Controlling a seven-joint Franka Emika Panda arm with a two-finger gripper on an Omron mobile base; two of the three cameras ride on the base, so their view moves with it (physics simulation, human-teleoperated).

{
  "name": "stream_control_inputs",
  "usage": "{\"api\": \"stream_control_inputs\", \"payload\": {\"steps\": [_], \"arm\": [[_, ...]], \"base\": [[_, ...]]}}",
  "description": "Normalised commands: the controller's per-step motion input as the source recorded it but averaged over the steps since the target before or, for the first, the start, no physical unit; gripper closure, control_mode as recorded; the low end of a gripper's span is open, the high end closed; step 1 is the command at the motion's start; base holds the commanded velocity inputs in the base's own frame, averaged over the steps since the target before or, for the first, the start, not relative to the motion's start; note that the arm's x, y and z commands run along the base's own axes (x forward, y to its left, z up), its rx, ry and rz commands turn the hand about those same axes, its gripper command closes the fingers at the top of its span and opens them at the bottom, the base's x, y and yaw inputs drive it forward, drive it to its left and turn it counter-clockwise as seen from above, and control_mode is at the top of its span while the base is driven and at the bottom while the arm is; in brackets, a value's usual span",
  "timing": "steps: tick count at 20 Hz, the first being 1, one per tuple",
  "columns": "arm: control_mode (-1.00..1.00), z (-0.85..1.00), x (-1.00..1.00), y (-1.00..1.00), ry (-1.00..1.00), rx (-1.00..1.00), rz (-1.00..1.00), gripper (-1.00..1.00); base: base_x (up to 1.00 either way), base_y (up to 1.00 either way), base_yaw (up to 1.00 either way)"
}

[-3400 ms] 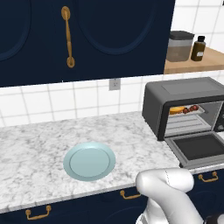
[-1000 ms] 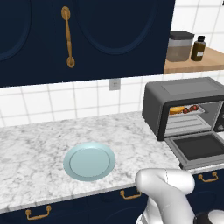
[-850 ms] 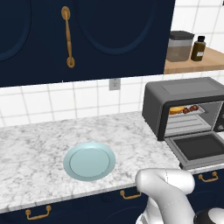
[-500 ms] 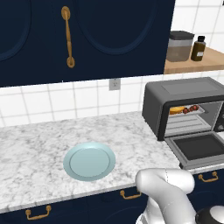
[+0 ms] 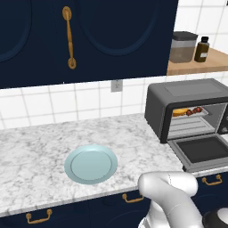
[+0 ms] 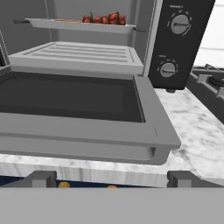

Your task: Pick up the kebab skewer and baguette bread, and place them inside the toaster oven. Close the toaster oven door and start by setting the timer.

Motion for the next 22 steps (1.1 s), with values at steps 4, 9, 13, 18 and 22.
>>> {"api": "stream_control_inputs", "payload": {"steps": [4,9,13,18,22], "arm": [[-1.0,-0.02,0.18,0.0,0.0,0.0,0.0,-1.0],[-1.0,-0.01,0.15,0.0,0.0,0.0,0.0,-1.0],[-1.0,-0.14,0.11,0.0,0.0,0.0,0.0,-1.0],[-1.0,-0.21,0.11,0.0,0.0,0.0,0.0,-1.0],[-1.0,-0.11,0.13,0.0,0.0,0.0,0.0,-1.0]], "base": [[0.0,0.0,0.0],[0.0,0.0,0.0],[0.0,0.0,0.0],[0.0,0.0,0.0],[0.0,0.0,0.0]]}}
